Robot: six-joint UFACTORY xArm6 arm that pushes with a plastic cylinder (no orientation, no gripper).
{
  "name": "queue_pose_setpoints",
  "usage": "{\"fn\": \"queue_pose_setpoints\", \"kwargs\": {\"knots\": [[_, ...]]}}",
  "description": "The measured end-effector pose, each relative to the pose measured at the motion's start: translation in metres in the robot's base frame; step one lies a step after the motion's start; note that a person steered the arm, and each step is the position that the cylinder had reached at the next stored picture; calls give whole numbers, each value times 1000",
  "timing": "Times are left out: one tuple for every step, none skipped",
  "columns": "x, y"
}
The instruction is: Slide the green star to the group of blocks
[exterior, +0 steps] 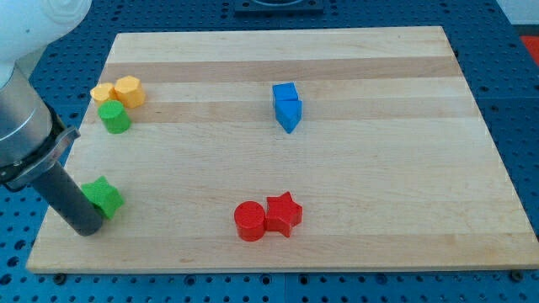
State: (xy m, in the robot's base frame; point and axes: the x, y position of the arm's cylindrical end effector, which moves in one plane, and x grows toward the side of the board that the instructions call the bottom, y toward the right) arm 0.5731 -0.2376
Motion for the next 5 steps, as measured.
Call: {"fn": "queue_pose_setpoints", "kwargs": {"knots": [[-10,0],[-17,4],[-18,14],[-21,17],[-32,8]]}}
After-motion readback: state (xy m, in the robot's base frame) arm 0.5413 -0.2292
